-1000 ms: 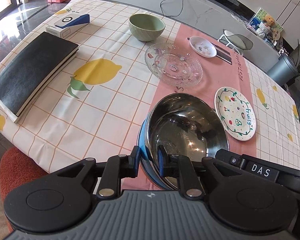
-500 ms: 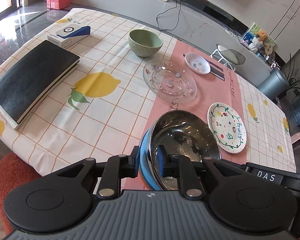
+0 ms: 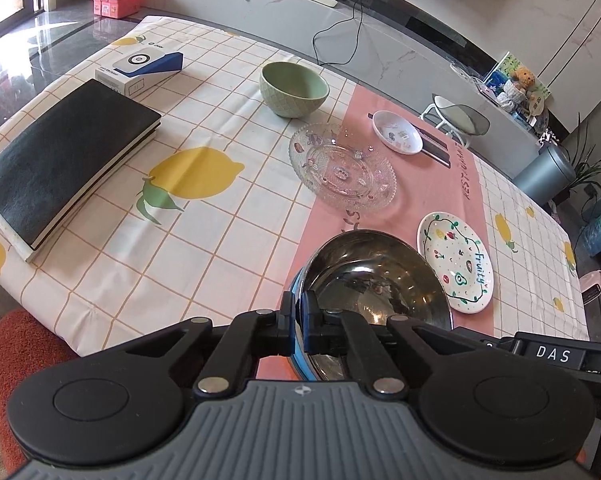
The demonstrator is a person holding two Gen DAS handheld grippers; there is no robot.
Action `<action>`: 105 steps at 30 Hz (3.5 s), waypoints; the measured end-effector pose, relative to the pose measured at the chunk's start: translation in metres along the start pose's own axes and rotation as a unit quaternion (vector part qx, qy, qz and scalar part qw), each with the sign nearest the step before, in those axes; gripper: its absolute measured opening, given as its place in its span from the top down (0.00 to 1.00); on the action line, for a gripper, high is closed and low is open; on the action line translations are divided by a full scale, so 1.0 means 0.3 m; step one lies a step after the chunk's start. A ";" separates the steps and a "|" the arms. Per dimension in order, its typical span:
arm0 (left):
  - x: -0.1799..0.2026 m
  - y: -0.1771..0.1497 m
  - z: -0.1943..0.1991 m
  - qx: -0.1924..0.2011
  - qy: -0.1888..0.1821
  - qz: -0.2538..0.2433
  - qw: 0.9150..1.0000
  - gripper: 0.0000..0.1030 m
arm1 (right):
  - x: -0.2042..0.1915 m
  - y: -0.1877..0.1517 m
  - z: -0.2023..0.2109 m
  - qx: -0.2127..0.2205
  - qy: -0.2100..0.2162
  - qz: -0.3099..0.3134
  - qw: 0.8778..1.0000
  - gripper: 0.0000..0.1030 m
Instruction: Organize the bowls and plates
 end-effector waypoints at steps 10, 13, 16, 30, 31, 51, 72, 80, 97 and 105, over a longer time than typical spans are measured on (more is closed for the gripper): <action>0.011 0.025 0.035 0.014 -0.012 -0.004 1.000 0.90 | -0.018 0.010 0.020 0.009 -0.004 0.014 1.000 0.95; 0.033 0.051 0.063 0.036 -0.019 -0.026 0.999 0.85 | -0.029 0.024 0.045 0.027 -0.006 0.025 0.999 0.93; 0.061 0.080 0.088 0.058 -0.027 -0.050 0.997 0.85 | -0.039 0.041 0.060 0.040 -0.006 0.034 0.999 0.72; 0.096 0.245 0.105 0.101 -0.019 -0.092 0.990 0.82 | -0.079 0.174 0.070 0.090 -0.030 0.060 0.994 0.64; 0.098 0.260 0.102 0.100 -0.022 -0.094 0.990 0.82 | -0.087 0.189 0.063 0.088 -0.029 0.063 0.994 0.64; 0.088 0.599 -0.140 0.071 -0.047 -0.049 0.995 0.57 | -0.167 0.531 -0.242 0.016 -0.011 0.066 0.998 0.50; -0.013 0.791 -0.628 -0.025 0.005 0.013 1.000 0.65 | -0.301 0.826 -0.760 -0.065 0.009 0.062 0.996 0.80; -0.016 0.778 -0.697 -0.044 0.016 0.015 0.999 0.83 | -0.298 0.823 -0.855 -0.093 -0.001 0.071 0.993 0.84; 0.039 0.740 -0.492 -0.010 0.032 0.001 0.999 0.89 | -0.329 0.780 -0.729 -0.085 0.016 0.052 0.995 0.90; 0.096 0.622 -0.218 0.016 0.028 -0.009 0.999 0.89 | -0.356 0.654 -0.452 -0.062 0.042 0.056 0.996 0.90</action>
Point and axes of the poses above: each gripper's, at about its wrist camera, not at the fingertips, and z roughly against the way its jaws point, x to its right, y to its top, the point moved 7 cm from there along -z, roughly the way its jaws point, and after that the axes turned 11 degrees about z, right-handed, at the moved point
